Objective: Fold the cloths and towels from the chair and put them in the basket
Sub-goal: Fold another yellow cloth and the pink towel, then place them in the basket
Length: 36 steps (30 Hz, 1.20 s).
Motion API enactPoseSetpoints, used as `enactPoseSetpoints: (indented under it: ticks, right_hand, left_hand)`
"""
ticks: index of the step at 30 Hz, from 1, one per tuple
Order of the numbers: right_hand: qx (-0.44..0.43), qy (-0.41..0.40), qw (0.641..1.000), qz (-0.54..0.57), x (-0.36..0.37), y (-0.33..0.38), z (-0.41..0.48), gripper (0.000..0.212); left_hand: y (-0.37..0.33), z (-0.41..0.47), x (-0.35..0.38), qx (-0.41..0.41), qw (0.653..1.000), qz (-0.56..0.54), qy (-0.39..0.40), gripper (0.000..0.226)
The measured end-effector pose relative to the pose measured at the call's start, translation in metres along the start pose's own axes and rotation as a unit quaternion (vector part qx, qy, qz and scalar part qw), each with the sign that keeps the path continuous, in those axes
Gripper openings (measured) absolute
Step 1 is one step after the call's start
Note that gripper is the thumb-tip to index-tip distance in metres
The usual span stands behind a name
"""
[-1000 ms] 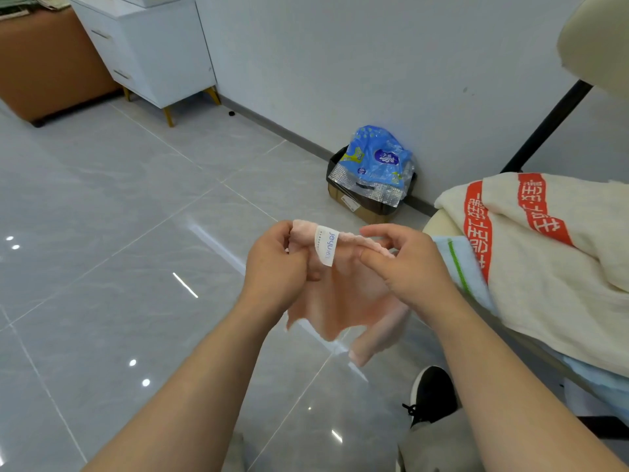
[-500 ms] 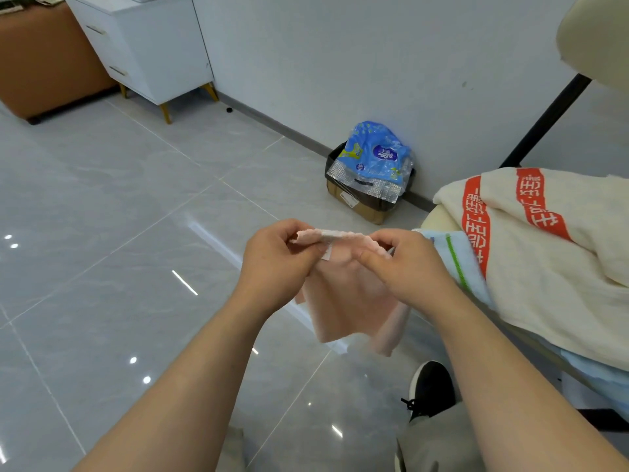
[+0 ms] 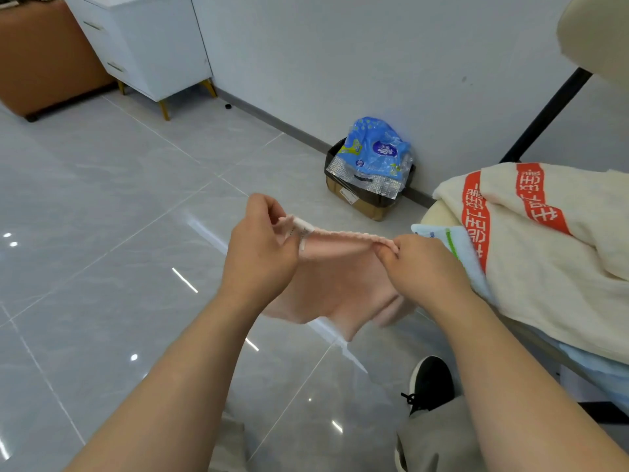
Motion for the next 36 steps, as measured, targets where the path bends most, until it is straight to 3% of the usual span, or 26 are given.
enactPoseSetpoints:
  ticks: [7,12,17,23,26,30,36]
  right_hand:
    - [0.028,-0.052,0.998,-0.001,-0.003,-0.002,0.001,0.047]
    - [0.034,-0.024,0.968,0.248,-0.007,-0.005,0.002,0.012]
    - [0.036,0.021,0.928,0.37,-0.006,-0.001,0.001,0.014]
    - [0.011,0.002,0.935,0.355,-0.01,0.003,0.001,0.025]
    - [-0.006,0.006,0.921,0.39,-0.011,0.005,-0.001,0.034]
    - [-0.025,-0.015,0.94,0.34,-0.014,0.008,-0.002,0.038]
    - [0.006,-0.01,0.938,0.347,-0.015,0.011,-0.004,0.049]
  left_hand:
    - [-0.006,-0.006,0.007,0.05,0.993,0.02,0.104,0.022]
    - [-0.006,-0.007,0.012,0.025,0.991,-0.015,0.133,0.028]
    - [-0.006,-0.005,0.013,-0.036,0.991,-0.048,0.117,0.038]
    - [0.0,-0.004,0.013,-0.077,0.99,-0.057,0.101,0.04]
    - [0.005,-0.001,0.015,-0.046,0.993,0.01,0.104,0.044]
    - [0.009,-0.001,0.018,0.013,0.982,0.13,0.136,0.042]
    - [0.017,-0.002,0.02,0.014,0.965,0.219,0.146,0.034]
Point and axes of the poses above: each hand's wrist, its own z-axis towards the middle knuckle, its own x-axis out of the palm, y = z × x, the point moved 2 cm from there along z, towards the middle knuckle, and after that the axes turned 4 degrees about y, right-handed, at the moved point
